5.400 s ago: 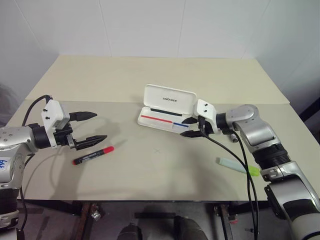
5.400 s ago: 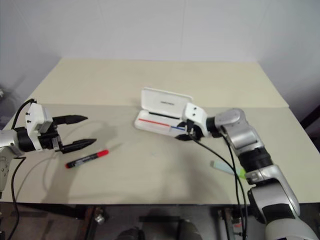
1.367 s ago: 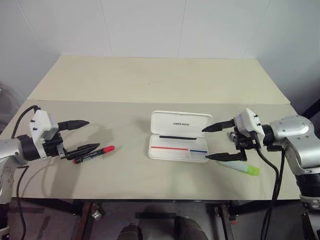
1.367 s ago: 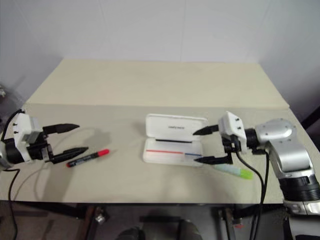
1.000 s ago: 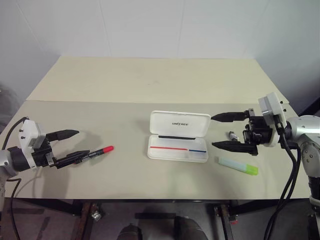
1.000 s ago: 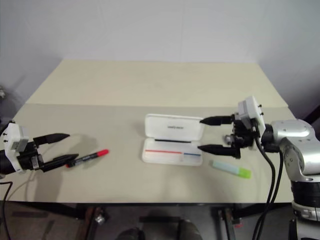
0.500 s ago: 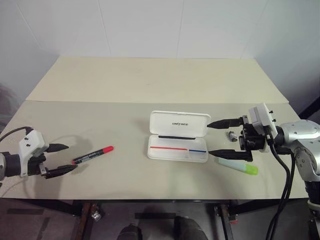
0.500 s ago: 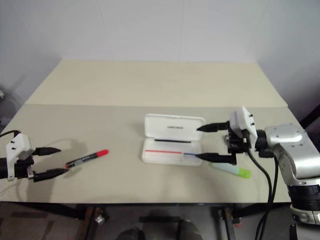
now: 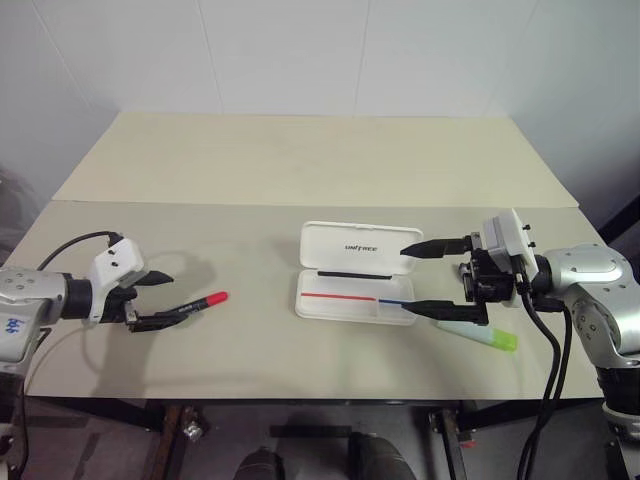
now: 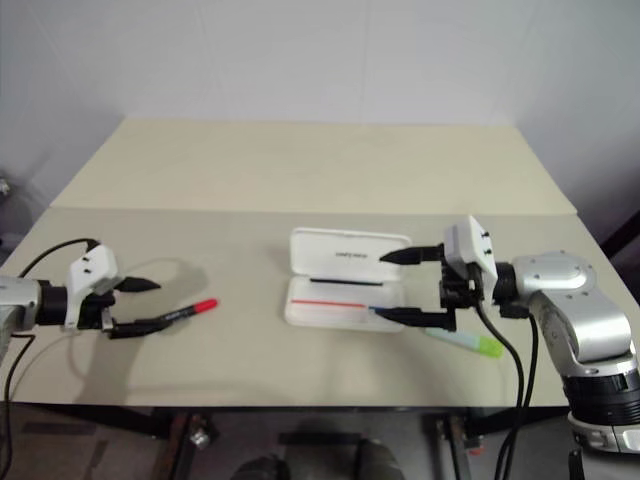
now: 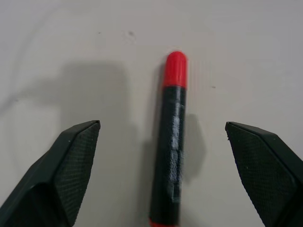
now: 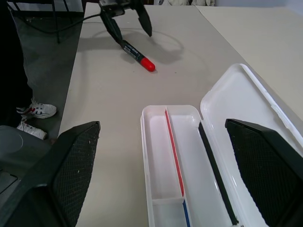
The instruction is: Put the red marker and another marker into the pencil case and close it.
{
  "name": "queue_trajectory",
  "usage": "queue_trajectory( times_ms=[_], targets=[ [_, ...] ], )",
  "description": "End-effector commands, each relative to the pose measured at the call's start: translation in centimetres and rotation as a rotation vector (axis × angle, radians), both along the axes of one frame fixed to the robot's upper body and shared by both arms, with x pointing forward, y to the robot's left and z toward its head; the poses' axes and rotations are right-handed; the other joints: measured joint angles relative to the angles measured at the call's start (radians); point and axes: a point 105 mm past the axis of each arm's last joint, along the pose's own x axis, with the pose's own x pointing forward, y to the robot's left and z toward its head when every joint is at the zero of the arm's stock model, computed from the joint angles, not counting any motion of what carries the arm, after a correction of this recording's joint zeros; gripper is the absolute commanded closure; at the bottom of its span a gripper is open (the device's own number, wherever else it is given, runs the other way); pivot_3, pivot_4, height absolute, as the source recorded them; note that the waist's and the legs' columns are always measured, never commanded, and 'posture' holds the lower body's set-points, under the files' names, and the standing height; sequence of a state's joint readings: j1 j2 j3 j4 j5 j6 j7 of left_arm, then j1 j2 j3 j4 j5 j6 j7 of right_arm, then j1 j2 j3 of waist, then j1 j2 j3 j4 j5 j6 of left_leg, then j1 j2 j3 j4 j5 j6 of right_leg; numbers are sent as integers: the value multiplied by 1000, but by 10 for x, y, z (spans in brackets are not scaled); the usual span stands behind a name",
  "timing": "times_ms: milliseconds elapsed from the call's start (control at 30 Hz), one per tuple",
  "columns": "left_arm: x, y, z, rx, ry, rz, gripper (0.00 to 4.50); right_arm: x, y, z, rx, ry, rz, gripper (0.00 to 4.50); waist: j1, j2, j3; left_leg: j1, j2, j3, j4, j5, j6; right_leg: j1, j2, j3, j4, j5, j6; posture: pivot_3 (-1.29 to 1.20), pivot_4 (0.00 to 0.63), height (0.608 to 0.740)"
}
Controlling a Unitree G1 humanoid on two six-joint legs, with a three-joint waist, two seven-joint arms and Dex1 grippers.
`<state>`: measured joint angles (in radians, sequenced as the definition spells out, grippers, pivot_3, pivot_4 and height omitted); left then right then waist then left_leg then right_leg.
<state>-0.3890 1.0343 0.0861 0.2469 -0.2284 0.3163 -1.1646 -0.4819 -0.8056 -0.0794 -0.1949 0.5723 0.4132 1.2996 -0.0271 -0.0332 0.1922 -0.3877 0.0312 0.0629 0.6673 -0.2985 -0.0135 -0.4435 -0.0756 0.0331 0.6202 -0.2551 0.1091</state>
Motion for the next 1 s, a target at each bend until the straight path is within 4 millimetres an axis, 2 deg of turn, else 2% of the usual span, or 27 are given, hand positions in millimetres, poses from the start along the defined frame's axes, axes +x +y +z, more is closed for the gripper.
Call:
queue_trajectory(
  times_ms=[33, 367, 767, 800, 933, 1000],
  targets=[
    [10, 2, -3, 37, -11, 2, 0, -5, 4, 10, 16, -42, 17, 19, -1, 0, 0, 0, 0, 0, 0, 0, 0, 0, 0, 0, 0, 0, 0, 0, 150, 740],
    [18, -2, -22, 58, 19, -21, 0, -8, 5, 14, 28, -54, 6, 19, 0, 0, 0, 0, 0, 0, 0, 0, 0, 0, 0, 0, 0, 0, 0, 0, 150, 740],
    [15, -7, -26, 63, -1, -41, 3781, -6, 4, 15, 32, -64, -4, 0, 1, 0, 0, 1, 0, 0, 2, 1, 0, 0, 0, 0, 4, 0, 0, 0, 150, 740],
    [14, -7, -26, 62, -3, -43, 3936, -6, 4, 15, 32, -64, -4, 0, 1, 0, 0, 1, 0, 0, 2, 1, 0, 0, 0, 0, 4, 0, 0, 0, 150, 740],
    [13, -9, -23, 58, -17, -54, 3935, -4, 4, 13, 31, -63, -4, 0, 0, 0, 0, 1, 0, 0, 2, 1, 0, 0, 0, 1, 4, 0, 0, 0, 150, 740],
    [12, -11, -13, 57, -43, -80, 3935, -1, 3, 12, 29, -62, -10, 0, 0, 0, 0, 1, 0, 0, 2, 1, 0, 0, 0, 1, 3, 0, 0, 0, 150, 740]
  ],
)
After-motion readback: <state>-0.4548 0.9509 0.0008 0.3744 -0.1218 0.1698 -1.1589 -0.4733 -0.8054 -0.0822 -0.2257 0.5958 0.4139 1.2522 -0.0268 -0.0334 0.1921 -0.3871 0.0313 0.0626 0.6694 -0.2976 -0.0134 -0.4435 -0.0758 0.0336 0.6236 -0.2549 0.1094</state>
